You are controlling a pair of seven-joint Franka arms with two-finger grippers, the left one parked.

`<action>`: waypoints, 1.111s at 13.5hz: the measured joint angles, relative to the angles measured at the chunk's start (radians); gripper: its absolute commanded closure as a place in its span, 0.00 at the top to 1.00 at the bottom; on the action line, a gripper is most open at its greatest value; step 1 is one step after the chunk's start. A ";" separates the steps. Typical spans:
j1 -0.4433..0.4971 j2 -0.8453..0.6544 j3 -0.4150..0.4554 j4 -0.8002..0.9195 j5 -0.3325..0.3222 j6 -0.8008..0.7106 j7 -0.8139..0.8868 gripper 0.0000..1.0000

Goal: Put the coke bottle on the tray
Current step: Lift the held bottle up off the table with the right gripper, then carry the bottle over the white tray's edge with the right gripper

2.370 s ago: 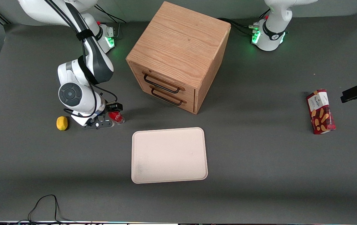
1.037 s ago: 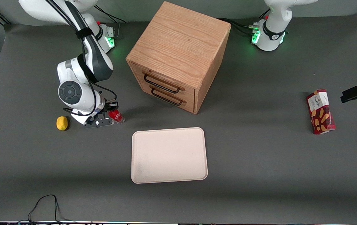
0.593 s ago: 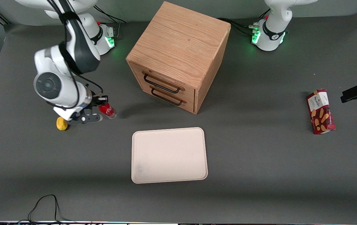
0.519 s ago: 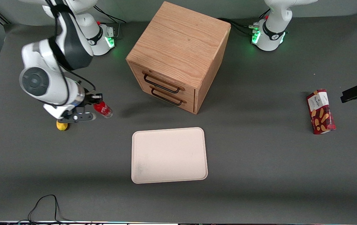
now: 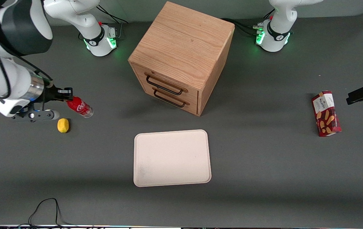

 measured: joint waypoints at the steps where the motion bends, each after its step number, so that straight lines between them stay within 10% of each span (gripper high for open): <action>1: -0.006 0.037 0.000 0.066 0.000 -0.030 -0.001 0.00; 8: -0.005 0.260 0.012 0.342 0.000 -0.105 -0.001 0.00; 15: 0.006 0.432 0.140 0.365 0.000 0.150 0.111 0.00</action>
